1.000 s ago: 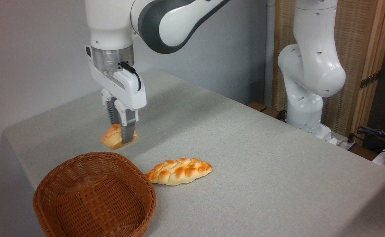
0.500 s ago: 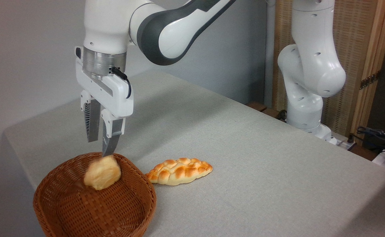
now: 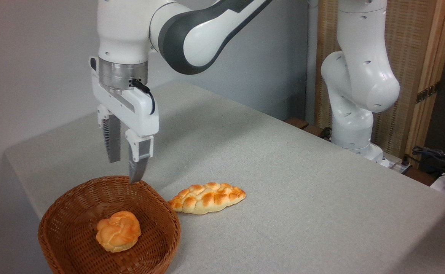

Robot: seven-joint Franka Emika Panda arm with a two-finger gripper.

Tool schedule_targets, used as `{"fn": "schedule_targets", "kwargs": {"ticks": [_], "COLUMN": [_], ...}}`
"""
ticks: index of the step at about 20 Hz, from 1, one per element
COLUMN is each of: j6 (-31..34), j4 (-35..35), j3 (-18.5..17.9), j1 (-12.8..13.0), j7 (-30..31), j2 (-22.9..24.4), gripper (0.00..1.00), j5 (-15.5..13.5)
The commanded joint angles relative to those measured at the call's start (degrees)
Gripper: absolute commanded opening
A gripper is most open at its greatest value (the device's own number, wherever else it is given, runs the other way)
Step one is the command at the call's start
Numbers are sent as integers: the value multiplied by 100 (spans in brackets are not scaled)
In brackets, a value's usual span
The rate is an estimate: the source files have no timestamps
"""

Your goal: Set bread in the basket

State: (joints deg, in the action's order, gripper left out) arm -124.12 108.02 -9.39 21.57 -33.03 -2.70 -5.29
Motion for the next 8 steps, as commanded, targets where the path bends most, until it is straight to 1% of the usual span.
{"fn": "schedule_targets", "kwargs": {"ticks": [1,3,4,7,8], "j6": [870,1310,1434,1488,1479], "j4": [-35,-35,-35,-35,-35], "j3": [-36,-19,-1,-27,-36], "j1": [31,40,40,40,31], "j7": [25,16,16,-10,-10], "j2": [147,182,191,217,226], "gripper": [100,100,100,100,100], "j5": [168,484,572,565,521]}}
